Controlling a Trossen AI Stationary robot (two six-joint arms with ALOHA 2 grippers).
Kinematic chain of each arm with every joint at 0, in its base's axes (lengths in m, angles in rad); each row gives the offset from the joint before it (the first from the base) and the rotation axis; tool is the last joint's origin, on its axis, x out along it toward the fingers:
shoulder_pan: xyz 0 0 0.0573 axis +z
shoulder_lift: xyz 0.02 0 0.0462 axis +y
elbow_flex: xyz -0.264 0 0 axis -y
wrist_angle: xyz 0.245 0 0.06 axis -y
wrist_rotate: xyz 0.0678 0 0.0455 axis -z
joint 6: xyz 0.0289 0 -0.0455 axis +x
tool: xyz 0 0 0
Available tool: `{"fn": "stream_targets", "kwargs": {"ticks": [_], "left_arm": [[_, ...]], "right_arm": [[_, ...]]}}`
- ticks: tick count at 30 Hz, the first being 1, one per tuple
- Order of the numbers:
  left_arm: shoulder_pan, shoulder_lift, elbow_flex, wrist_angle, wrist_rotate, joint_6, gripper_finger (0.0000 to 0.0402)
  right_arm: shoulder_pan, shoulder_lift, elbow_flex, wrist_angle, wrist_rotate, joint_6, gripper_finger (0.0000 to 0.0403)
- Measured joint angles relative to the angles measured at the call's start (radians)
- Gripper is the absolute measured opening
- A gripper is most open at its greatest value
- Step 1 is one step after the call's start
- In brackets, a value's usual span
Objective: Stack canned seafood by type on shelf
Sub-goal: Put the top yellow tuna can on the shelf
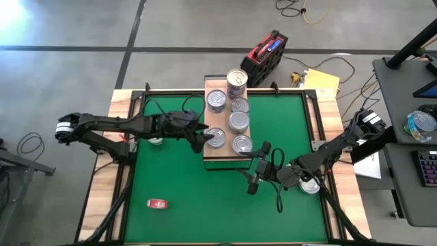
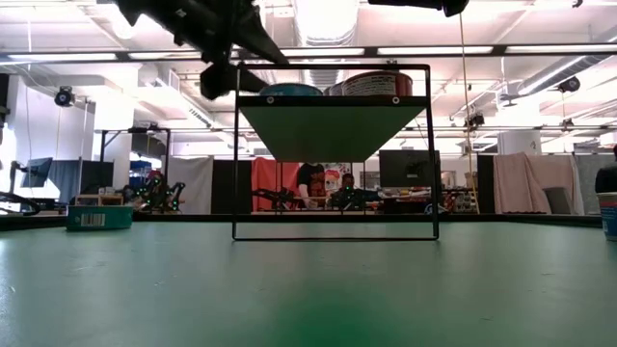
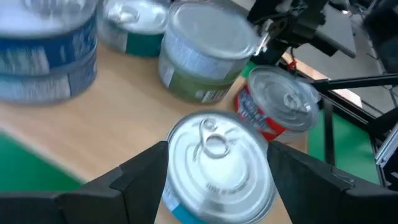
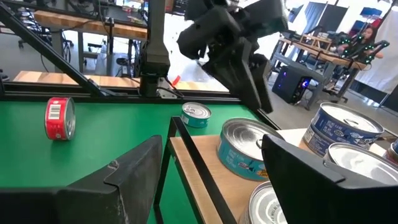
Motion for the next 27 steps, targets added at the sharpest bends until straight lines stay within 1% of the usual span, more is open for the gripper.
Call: {"fn": "stream_targets", "kwargs": {"ticks": [5, 8, 11, 15, 18, 19, 20, 23, 27], "left_arm": [[-0.023, 0.0, 0.067, -0.089, 0.001, 0.126, 0.0258], [-0.061, 0.0, 0.098, -0.156, 0.014, 0.251, 0.0242], [-0.12, 0.0, 0.099, -0.17, 0.029, 0.367, 0.0203], [-0.201, 0.0, 0.099, -0.162, 0.024, 0.497, 0.0118], [-0.227, 0.0, 0.098, -0.165, -0.059, 0.53, 0.0039], [-0.227, 0.001, 0.098, -0.17, -0.085, 0.53, 0.002], [-0.226, 0.002, 0.097, -0.179, -0.098, 0.529, 0.0011], [-0.225, 0.017, 0.096, -0.192, -0.1, 0.536, 0.0013], [-0.227, 0.057, 0.096, -0.179, -0.042, 0.544, 0.0002]], "right_arm": [[0.0, 0.0, 0.0, 0.0, 0.0, 0.0, 0.0271], [0.0, 0.0, 0.0, 0.0, 0.0, 0.0, 0.0275], [0.0, 0.0, 0.0, 0.0, 0.0, 0.0, 0.0275], [0.0, 0.0, 0.0, 0.001, 0.0, 0.0, 0.0268], [0.0, 0.0, 0.0, 0.001, 0.001, 0.002, 0.0262], [0.0, 0.0, 0.0, 0.001, 0.001, 0.008, 0.026], [0.0, 0.0, 0.0, 0.001, 0.001, 0.009, 0.0259], [0.0, 0.0, 0.0, 0.001, 0.001, 0.013, 0.0259], [0.0, 0.0, 0.0, 0.001, 0.001, 0.016, 0.0265]]}}
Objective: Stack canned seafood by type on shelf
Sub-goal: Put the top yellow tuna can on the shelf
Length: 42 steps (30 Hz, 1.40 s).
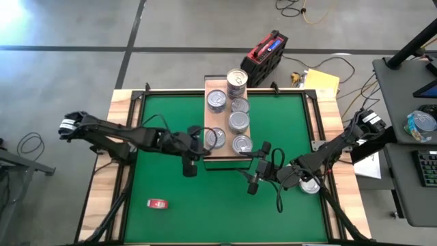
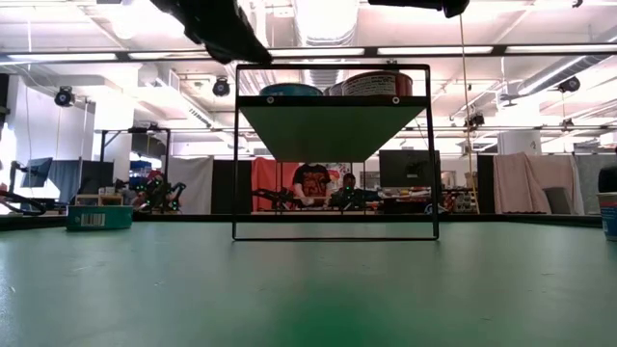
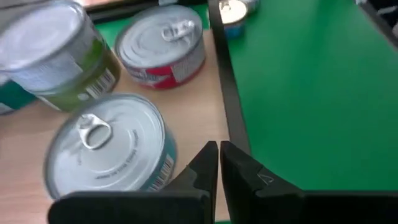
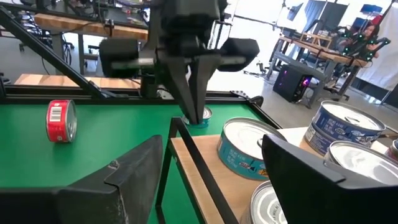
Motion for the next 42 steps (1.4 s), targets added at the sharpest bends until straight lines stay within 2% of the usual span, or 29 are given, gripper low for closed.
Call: {"fn": "stream_targets", "kwargs": {"ticks": [9, 16, 31, 42], "left_arm": [[0.015, 0.073, -0.001, 0.003, -0.01, 0.002, 0.0], [0.029, 0.075, -0.001, 0.006, -0.069, 0.002, 0.0], [0.093, 0.094, -0.001, 0.015, -0.071, 0.014, 0.0], [0.144, 0.094, -0.001, 0.052, -0.116, 0.01, 0.0]], "right_arm": [[0.0, 0.0, 0.0, -0.001, 0.0, 0.0, 0.0268], [0.0, 0.0, 0.0, -0.001, 0.0, 0.0, 0.0255], [0.0, 0.0, 0.0, 0.0, 0.001, 0.0, 0.027], [0.0, 0.0, 0.0, 0.0, 0.0, 0.0, 0.0251]]}}
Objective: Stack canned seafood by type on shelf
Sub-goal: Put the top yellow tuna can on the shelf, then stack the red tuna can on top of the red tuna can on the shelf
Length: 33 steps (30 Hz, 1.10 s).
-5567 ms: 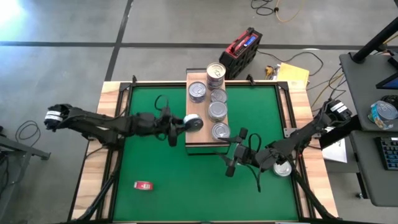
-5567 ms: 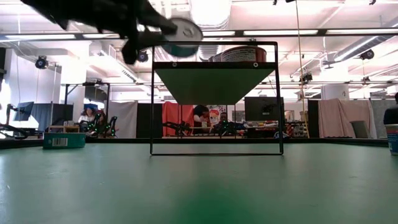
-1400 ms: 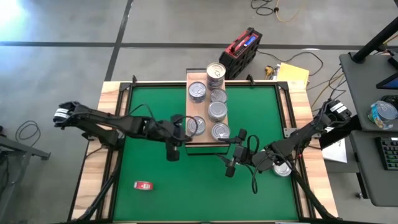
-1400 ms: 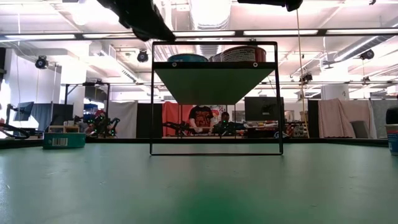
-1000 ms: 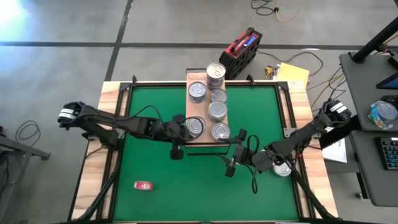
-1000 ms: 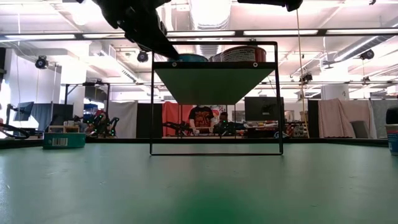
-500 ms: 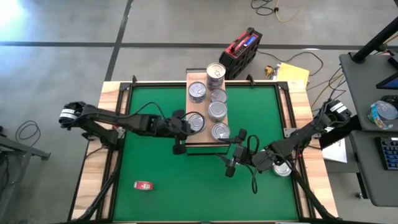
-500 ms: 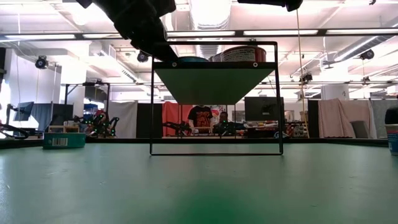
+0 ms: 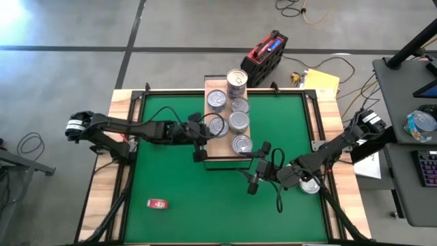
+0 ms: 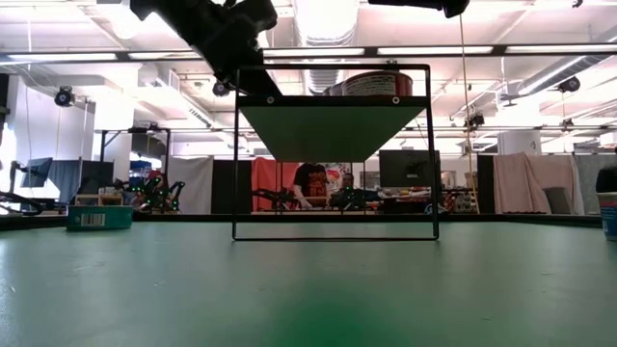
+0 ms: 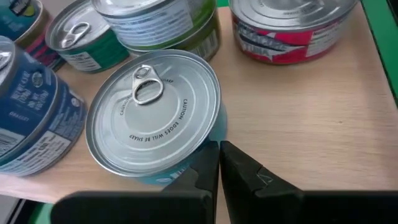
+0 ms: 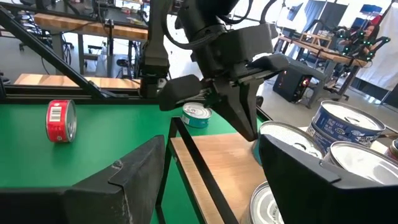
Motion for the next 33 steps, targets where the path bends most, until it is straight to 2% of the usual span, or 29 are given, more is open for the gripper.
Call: {"fn": "stream_targets", "kwargs": {"ticks": [14, 26, 33], "left_arm": [[0.009, -0.002, 0.0, -0.02, -0.073, 0.0, 0.0], [0.01, -0.004, 0.0, -0.026, -0.093, 0.003, 0.0], [0.011, -0.019, 0.0, -0.051, -0.121, -0.001, 0.0]], "right_arm": [[0.0, 0.0, 0.0, -0.001, 0.0, 0.0, 0.027], [0.0, 0.0, 0.0, -0.02, 0.0, 0.025, 0.0252], [0.0, 0.0, 0.0, -0.023, 0.001, 0.026, 0.0259]]}}
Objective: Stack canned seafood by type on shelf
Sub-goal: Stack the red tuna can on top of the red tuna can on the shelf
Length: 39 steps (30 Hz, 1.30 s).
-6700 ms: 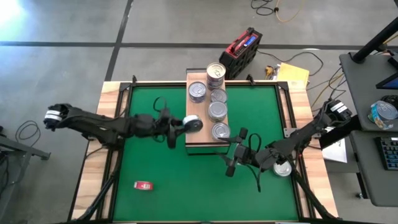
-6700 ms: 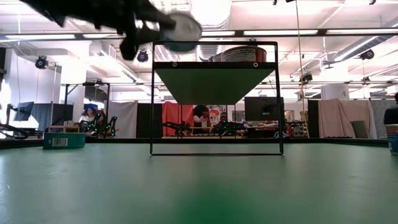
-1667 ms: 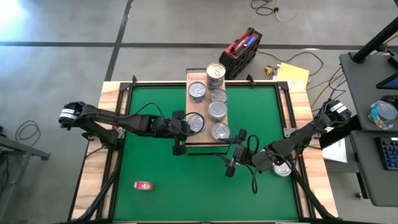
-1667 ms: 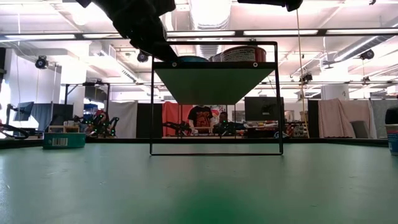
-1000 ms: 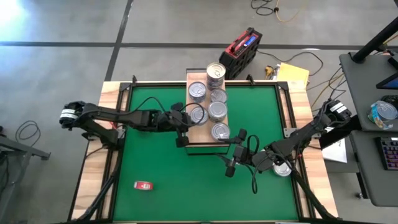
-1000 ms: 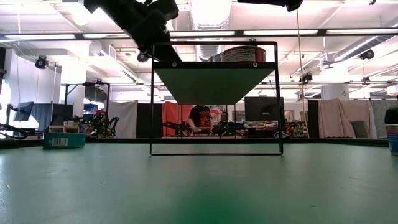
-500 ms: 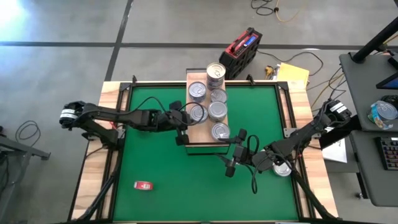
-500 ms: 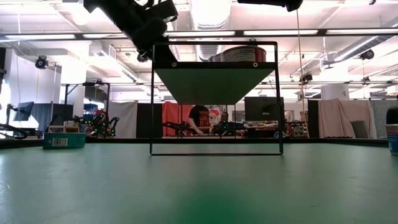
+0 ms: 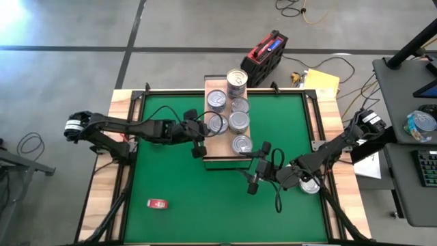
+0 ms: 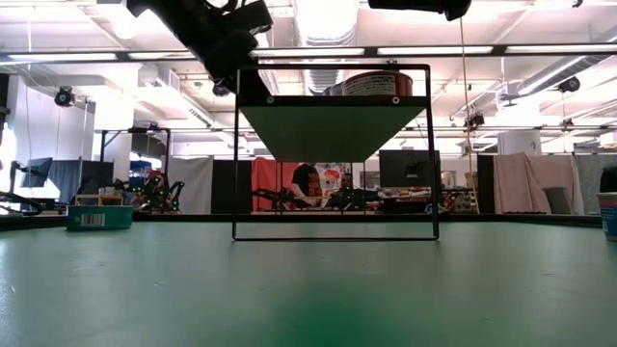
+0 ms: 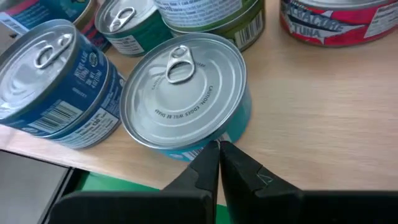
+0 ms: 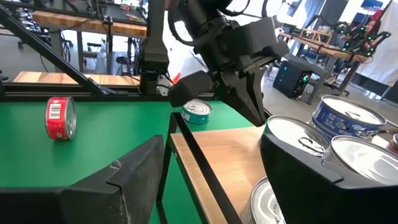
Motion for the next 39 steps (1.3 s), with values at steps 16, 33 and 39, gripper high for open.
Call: {"fn": "stream_targets", "kwargs": {"ticks": [16, 33, 39], "left_arm": [[-0.125, -0.116, 0.0, -0.116, 0.0, -0.127, 0.0], [-0.322, -0.121, 0.015, -0.464, 0.002, -0.503, 0.0], [-0.39, -0.121, 0.097, -0.564, 0.049, -0.564, 0.0]], "right_arm": [[0.0, -0.012, 0.0, -0.034, 0.01, 0.028, 0.0249], [0.0, -0.033, 0.0, -0.088, 0.01, 0.051, 0.0246], [0.0, -0.033, 0.0, -0.088, 0.01, 0.046, 0.024]]}}
